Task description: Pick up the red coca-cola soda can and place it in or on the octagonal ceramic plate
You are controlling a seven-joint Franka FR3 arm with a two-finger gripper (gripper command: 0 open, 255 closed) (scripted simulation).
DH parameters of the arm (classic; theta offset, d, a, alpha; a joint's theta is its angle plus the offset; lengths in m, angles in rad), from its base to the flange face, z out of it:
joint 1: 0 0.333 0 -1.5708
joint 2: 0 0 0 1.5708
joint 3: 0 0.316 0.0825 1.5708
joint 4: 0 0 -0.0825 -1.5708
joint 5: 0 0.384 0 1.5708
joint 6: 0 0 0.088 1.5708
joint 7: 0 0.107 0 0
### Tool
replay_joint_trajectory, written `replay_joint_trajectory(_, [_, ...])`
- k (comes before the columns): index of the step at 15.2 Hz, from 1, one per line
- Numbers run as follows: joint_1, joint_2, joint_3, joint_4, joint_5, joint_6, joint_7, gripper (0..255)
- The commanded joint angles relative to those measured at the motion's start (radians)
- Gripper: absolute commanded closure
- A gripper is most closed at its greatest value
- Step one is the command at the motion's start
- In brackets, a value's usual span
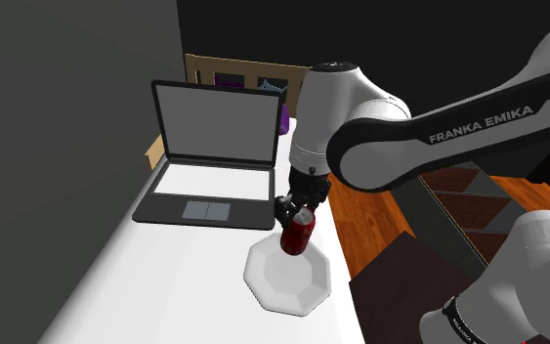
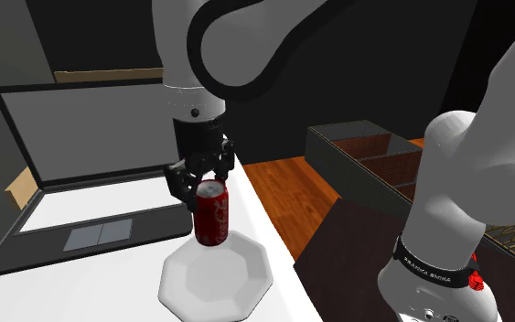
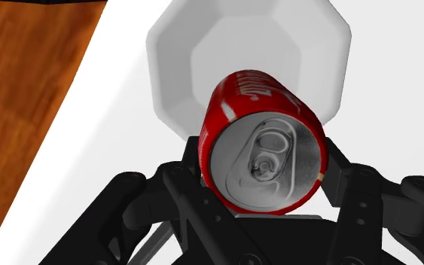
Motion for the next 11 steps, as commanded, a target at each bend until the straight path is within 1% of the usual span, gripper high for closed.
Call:
replay_joint_trajectory(1, [0.004,0.010,0.008,-0.016,0.002,0.027,0.011,255])
replay_joint_trajectory(11, [-0.002,0.105,0.022,-0.077,-0.016,0.181,0.027,255])
